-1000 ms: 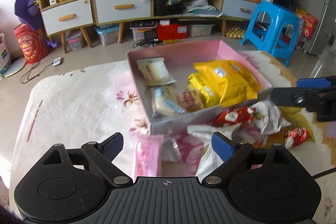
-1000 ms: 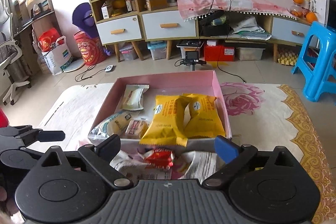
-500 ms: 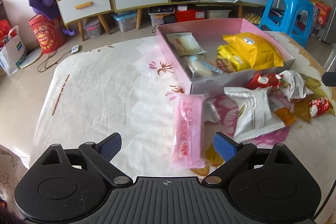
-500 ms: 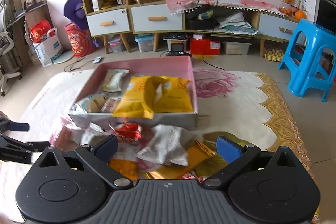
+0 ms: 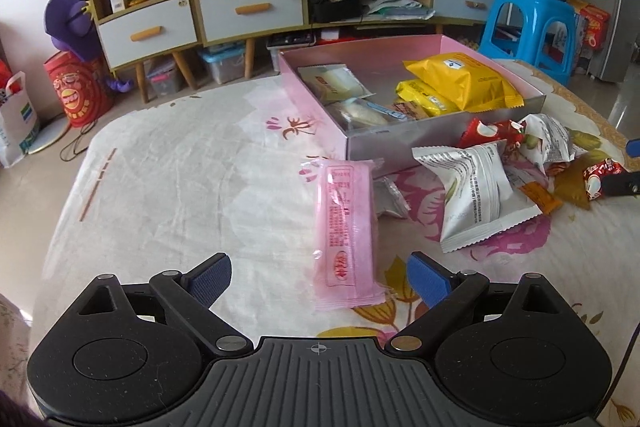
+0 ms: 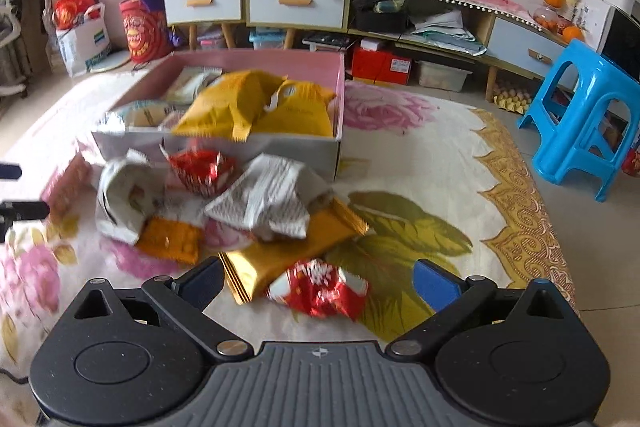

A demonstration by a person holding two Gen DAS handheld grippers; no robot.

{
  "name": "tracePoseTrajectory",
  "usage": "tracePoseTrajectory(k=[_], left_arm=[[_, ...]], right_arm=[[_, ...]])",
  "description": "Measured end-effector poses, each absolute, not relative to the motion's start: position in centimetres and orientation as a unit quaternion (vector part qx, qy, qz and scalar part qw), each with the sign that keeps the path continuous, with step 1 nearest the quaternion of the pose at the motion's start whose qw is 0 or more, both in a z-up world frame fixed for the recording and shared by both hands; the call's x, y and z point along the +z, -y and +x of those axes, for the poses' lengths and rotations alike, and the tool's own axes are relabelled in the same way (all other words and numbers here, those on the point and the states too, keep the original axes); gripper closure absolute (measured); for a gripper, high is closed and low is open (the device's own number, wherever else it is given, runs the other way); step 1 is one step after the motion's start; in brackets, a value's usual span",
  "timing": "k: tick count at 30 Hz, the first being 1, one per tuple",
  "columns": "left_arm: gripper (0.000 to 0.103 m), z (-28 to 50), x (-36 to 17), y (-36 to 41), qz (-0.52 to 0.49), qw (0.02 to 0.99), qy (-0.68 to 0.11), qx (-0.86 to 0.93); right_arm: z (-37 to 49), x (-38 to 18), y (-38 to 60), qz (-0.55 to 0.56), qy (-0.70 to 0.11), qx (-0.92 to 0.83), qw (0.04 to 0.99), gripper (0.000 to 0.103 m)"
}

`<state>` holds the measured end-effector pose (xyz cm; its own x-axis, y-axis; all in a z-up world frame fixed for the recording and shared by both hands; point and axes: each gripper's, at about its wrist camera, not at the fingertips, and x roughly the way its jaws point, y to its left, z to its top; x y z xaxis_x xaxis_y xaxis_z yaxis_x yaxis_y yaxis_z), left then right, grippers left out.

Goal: Organize snacks
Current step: 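Move both tools back over the remaining snacks on the bed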

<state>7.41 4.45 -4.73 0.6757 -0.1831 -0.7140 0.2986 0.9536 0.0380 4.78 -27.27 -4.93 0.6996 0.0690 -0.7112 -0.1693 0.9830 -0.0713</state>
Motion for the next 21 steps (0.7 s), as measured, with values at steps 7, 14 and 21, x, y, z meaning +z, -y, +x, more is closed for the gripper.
tracePoseTrajectory(k=[7,14,21], left_arm=[[0.007,7.9,-5.8,-3.5,0.082,0.914,-0.371,-0.139],[0.007,8.6,-6.1,-3.3,0.056,0.916,-0.372,-0.138],[0.010,9.3,-6.0,-3.4,0.022,0.915,-0.378,-0.136]], right_arm=[[5.2,-6.0,27.6,-0.055,-0.392,0.063,0.916,0.009],[5.8,-7.0,27.8,-0.040,-0.404,0.058,0.912,0.010],[6.1,-7.1,27.9,-0.031,-0.404,0.052,0.913,0.010]])
